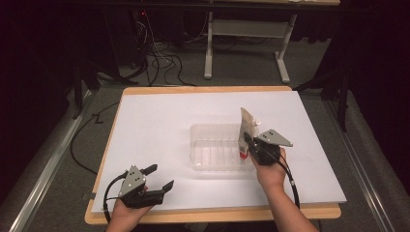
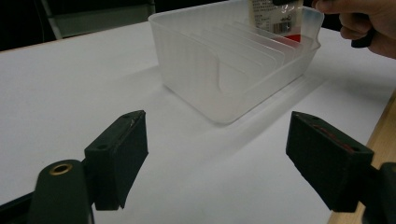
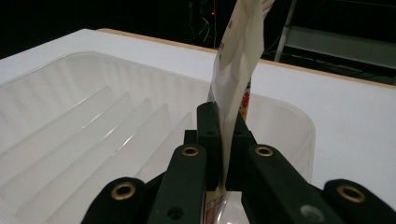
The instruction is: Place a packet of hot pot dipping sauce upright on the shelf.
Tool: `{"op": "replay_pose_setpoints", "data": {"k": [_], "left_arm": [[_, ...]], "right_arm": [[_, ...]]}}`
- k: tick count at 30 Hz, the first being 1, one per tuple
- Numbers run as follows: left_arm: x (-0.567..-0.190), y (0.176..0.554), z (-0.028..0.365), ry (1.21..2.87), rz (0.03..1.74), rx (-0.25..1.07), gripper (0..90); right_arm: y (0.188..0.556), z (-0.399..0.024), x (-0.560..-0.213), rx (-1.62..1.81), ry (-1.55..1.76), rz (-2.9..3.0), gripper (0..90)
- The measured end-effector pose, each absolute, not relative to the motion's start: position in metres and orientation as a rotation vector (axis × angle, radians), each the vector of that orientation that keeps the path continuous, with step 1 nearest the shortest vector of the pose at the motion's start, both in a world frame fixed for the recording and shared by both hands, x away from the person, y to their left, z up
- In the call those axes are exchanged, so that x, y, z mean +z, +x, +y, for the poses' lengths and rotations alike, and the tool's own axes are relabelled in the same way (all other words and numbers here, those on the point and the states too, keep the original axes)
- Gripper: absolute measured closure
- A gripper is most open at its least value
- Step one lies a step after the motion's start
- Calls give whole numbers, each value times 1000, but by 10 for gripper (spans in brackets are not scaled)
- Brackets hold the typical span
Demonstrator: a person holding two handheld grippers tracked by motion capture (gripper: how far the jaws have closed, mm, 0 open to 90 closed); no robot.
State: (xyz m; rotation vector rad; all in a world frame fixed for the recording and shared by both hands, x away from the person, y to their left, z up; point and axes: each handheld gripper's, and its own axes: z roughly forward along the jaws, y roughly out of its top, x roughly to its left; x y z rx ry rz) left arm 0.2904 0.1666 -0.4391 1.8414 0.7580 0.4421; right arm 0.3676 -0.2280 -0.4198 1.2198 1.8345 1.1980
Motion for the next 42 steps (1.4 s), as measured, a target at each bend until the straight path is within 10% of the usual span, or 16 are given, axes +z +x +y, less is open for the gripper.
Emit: {"op": "replay_pose_setpoints", "data": {"k": [23,42], "left_arm": [[-439,291,165,1848,754,436,212],[-440,291,164,1854,752,434,212]], "right_arm": [[357,-233,-422,1231,1233,1863,840],[348,-240,-409,1339,1183,1899,398]]}}
